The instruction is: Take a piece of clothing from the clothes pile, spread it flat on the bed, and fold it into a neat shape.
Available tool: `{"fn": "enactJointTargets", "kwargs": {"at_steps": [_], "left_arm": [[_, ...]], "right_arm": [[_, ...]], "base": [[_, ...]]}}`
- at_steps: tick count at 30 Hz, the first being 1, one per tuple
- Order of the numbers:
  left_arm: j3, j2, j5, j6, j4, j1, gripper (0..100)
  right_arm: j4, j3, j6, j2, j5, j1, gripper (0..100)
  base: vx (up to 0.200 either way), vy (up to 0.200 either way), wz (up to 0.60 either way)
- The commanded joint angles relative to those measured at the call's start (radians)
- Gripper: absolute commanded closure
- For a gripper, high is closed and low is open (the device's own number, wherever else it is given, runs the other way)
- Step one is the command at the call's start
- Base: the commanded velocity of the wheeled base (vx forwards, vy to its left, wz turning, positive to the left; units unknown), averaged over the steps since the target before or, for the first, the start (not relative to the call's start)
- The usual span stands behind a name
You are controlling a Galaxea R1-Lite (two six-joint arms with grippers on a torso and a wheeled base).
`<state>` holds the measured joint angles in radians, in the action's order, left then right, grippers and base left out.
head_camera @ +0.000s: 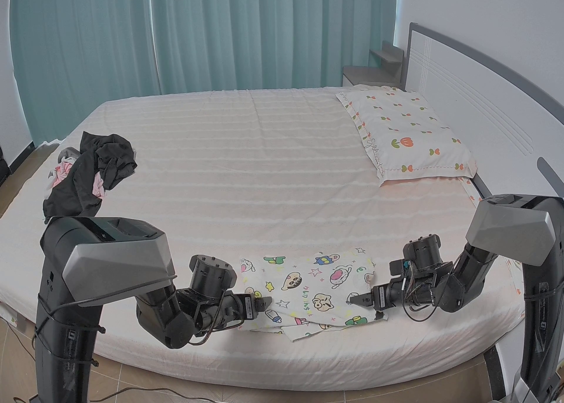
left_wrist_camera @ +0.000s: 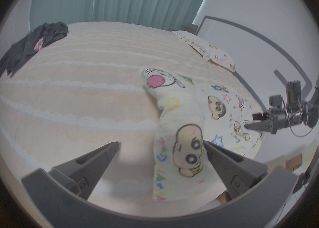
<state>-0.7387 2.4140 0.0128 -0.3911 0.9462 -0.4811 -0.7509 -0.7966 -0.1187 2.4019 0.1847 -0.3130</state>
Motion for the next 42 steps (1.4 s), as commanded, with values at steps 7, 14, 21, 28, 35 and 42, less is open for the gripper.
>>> {"fn": "enactJointTargets", "kwargs": {"at_steps": [7, 14, 21, 28, 35, 42], "left_arm": [[0.041, -0.043, -0.004, 0.041, -0.069, 0.002, 0], [0.039, -0.102, -0.010, 0.037, -0.096, 0.019, 0], [0.032, -0.130, -0.063, 0.009, -0.096, 0.025, 0], [0.028, -0.119, -0.066, -0.009, -0.093, 0.025, 0], [0.030, -0.119, -0.066, -0.026, -0.092, 0.029, 0], [0.032, -0.128, -0.066, -0.026, -0.089, 0.053, 0]], "right_arm": [[0.019, 0.011, 0.037, -0.030, -0.044, 0.006, 0], [0.015, 0.022, 0.017, -0.153, -0.027, 0.032, 0], [-0.033, -0.016, -0.114, -0.133, 0.039, -0.020, 0], [-0.107, -0.182, -0.157, 0.074, -0.048, -0.049, 0], [0.067, -0.277, -0.160, 0.077, -0.063, -0.028, 0], [0.068, -0.296, -0.182, 0.077, -0.120, 0.011, 0]], "base": [[0.000, 0.000, 0.00], [0.000, 0.000, 0.00], [0.000, 0.000, 0.00], [0.000, 0.000, 0.00], [0.000, 0.000, 0.00], [0.000, 0.000, 0.00]]}}
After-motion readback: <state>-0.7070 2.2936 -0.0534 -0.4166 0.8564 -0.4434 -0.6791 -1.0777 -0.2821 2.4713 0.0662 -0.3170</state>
